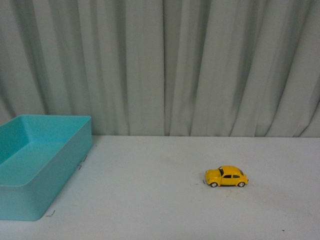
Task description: Wind up and store yellow beetle toy
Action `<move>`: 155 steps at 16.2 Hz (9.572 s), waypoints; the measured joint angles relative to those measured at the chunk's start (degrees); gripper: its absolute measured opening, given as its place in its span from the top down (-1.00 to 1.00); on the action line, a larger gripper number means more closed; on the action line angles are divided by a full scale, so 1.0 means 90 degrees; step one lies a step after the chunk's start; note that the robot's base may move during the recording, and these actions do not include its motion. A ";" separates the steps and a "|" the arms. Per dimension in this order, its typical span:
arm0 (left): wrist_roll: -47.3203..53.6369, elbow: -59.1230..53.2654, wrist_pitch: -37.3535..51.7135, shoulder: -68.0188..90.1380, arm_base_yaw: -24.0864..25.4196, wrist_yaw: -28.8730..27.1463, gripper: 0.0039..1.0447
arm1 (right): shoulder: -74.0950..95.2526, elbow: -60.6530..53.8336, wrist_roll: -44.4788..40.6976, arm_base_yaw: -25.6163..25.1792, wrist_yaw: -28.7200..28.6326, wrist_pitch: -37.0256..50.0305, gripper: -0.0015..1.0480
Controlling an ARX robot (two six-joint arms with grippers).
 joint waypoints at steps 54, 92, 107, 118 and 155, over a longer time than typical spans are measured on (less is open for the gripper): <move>0.0000 0.0000 -0.0002 0.0000 0.0000 -0.0002 -0.88 | 1.1893 0.5802 -0.0491 -0.2297 -0.3067 0.3920 -0.87; 0.0000 0.0000 -0.0002 0.0000 0.0000 0.0000 -0.88 | 1.5319 1.0025 -1.0496 -0.0398 -0.4806 -0.4629 0.19; 0.0000 0.0000 -0.0002 0.0000 0.0000 0.0000 -0.88 | 1.4945 0.8874 -0.9986 -0.0942 -0.5175 -0.3079 0.19; 0.0000 0.0000 -0.0002 0.0000 0.0000 0.0000 -0.88 | 1.4501 0.7808 -1.0350 -0.1989 -0.5197 -0.2912 0.19; 0.0000 0.0000 -0.0002 0.0000 0.0000 0.0000 -0.88 | 1.1980 0.8140 -0.9462 -0.2603 -0.5773 -0.2212 -0.87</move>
